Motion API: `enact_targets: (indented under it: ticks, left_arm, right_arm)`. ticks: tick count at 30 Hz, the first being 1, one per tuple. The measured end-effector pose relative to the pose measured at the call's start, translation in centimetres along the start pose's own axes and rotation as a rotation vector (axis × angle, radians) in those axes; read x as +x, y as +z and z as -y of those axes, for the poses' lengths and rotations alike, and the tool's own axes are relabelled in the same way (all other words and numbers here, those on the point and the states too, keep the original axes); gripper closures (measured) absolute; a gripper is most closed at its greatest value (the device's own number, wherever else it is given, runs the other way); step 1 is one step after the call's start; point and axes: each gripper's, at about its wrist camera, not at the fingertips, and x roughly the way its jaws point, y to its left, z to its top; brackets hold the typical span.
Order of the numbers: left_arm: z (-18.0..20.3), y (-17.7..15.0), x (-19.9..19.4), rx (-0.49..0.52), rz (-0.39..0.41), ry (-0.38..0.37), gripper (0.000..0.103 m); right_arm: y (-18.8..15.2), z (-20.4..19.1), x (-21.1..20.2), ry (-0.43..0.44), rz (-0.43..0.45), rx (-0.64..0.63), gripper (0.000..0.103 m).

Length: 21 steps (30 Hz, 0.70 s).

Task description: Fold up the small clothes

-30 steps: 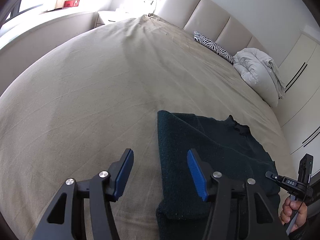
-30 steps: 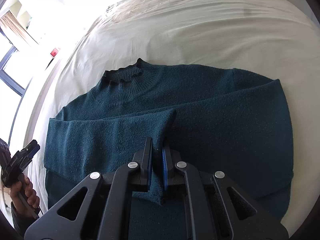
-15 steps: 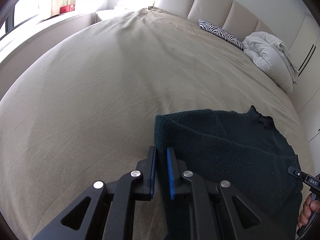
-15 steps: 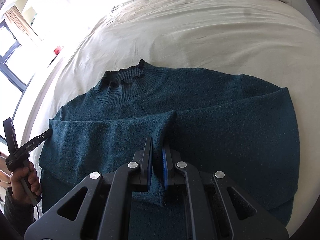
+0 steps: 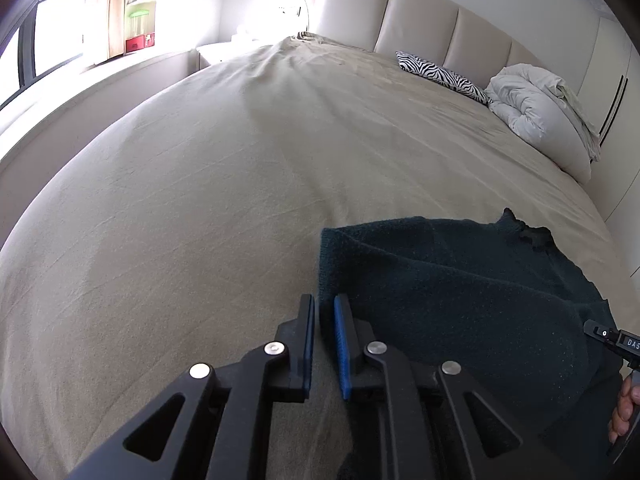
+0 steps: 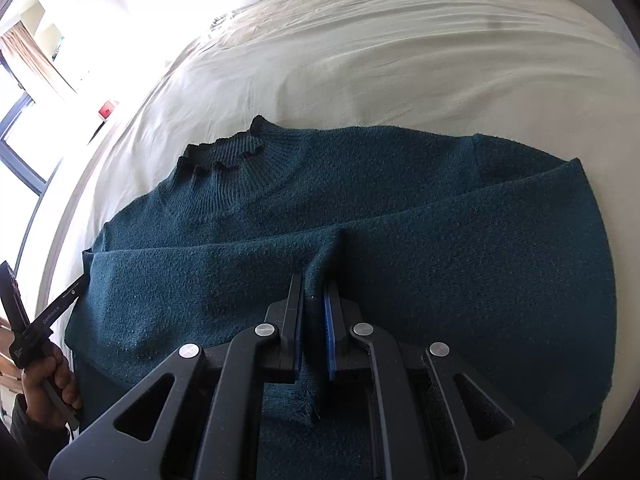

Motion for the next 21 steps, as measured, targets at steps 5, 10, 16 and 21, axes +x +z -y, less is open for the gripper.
enact_targets:
  ticks: [5,10,16,21]
  left_arm:
    - [1.9,-0.3,-3.7,0.076,0.081,-0.016,0.090]
    - [3.1,-3.5,-1.6,0.161,-0.011,0.064,0.088]
    - [2.2,-4.0,-0.8,0.169,-0.014,0.056,0.081]
    - [1.7,-4.2,-1.7,0.140,-0.003,0.055,0.072]
  right_arm:
    - [-0.5,1.0,-1.8,0.026,-0.004,0.089,0.092]
    - [-2.1,0.5,-3.2,0.005,0.003,0.062,0.092]
    - [-3.5,0.2,-1.6,-0.069,0.035,-0.087,0.093]
    - [-3.3,0.7,-3.0,-0.076,0.041,-0.012,0.088]
